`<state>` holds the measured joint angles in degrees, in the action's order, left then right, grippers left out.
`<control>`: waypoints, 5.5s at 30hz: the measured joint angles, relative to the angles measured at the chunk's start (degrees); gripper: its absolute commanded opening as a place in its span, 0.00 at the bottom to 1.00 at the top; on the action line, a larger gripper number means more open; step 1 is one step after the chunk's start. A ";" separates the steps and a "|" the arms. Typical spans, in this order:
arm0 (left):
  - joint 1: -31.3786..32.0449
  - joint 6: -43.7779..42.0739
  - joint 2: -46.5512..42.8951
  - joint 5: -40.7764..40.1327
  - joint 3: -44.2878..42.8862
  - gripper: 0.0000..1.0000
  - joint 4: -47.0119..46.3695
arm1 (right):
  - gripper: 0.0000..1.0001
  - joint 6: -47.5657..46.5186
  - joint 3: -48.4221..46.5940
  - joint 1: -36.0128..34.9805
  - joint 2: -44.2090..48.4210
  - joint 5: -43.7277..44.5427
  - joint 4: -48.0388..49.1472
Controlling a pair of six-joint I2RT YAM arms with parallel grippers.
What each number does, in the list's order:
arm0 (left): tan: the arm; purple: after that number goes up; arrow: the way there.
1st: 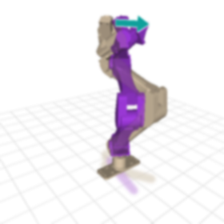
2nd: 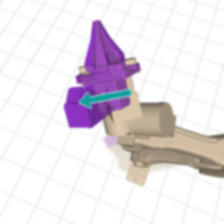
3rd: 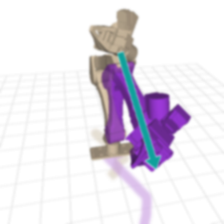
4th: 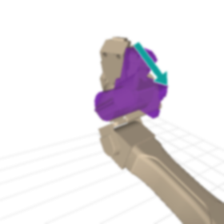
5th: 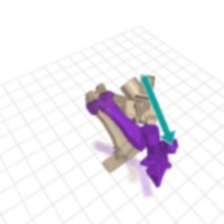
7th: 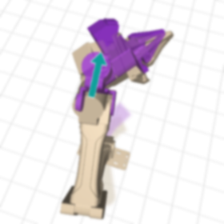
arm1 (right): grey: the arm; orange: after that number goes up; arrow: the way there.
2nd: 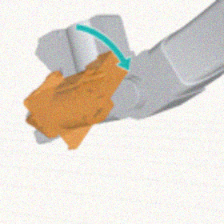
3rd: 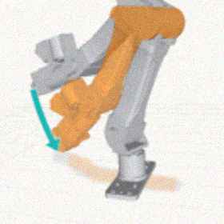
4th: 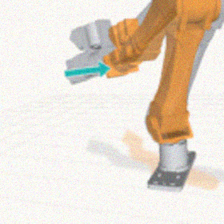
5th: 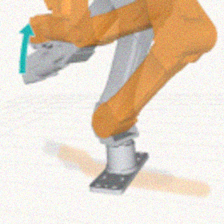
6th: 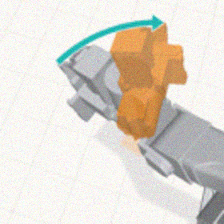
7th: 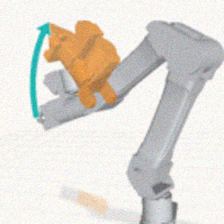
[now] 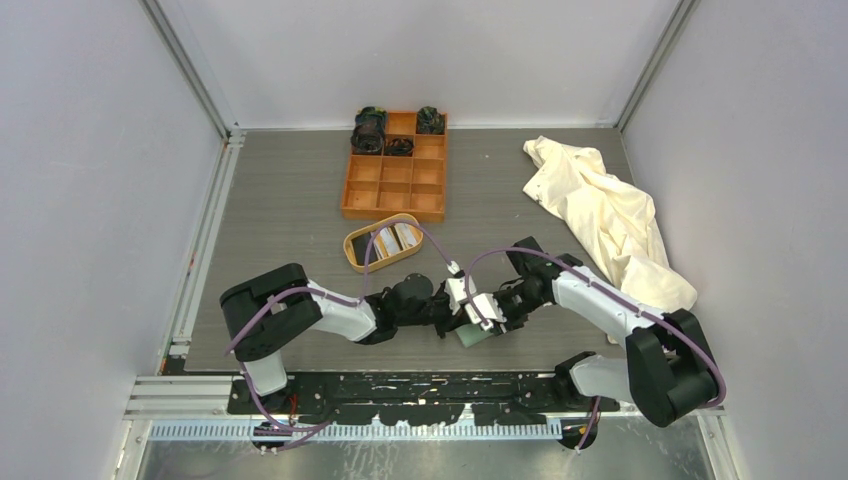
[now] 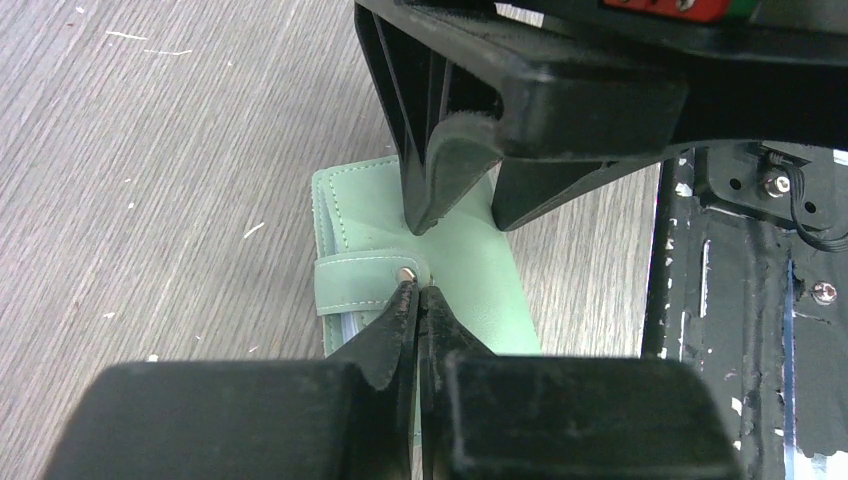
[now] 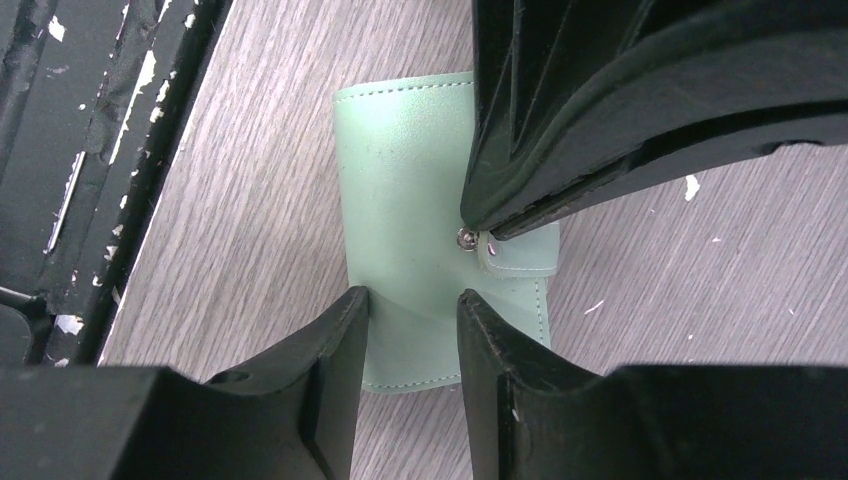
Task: Put the credit cards into the card holder
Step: Close the card holder at the center of the board.
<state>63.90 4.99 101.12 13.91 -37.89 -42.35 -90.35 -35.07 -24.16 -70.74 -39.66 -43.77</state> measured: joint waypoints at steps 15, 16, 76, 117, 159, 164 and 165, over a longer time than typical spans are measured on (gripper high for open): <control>0.15 -0.02 0.00 0.20 0.11 0.00 -0.17 | 0.62 -4.00 -1.09 5.22 -0.17 -3.80 -6.51; 0.17 -0.11 0.00 0.20 0.11 0.00 -0.20 | 0.62 -5.29 -1.38 6.43 -0.28 -4.42 -8.04; 2.05 -3.63 2.38 4.98 1.64 0.00 -6.21 | 0.33 -26.62 2.82 20.37 6.25 -19.96 -20.22; 2.03 -5.70 2.49 6.12 1.36 0.00 -5.64 | 0.12 -19.21 7.37 2.80 6.73 -10.21 0.90; 4.79 -1.25 -8.68 -3.06 5.09 0.57 0.39 | 0.01 -30.01 8.31 0.76 8.37 -7.56 -0.63; 13.35 -9.14 -9.49 -8.33 5.57 0.61 3.72 | 0.01 -30.01 8.35 0.48 8.52 -7.34 -0.59; 14.47 -10.56 -9.46 -9.20 5.57 0.61 4.39 | 0.01 -30.01 8.35 0.48 8.52 -7.34 -0.59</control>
<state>78.37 -5.56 91.66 4.71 -32.32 -37.95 -120.36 -26.72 -23.68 -62.22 -47.00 -44.36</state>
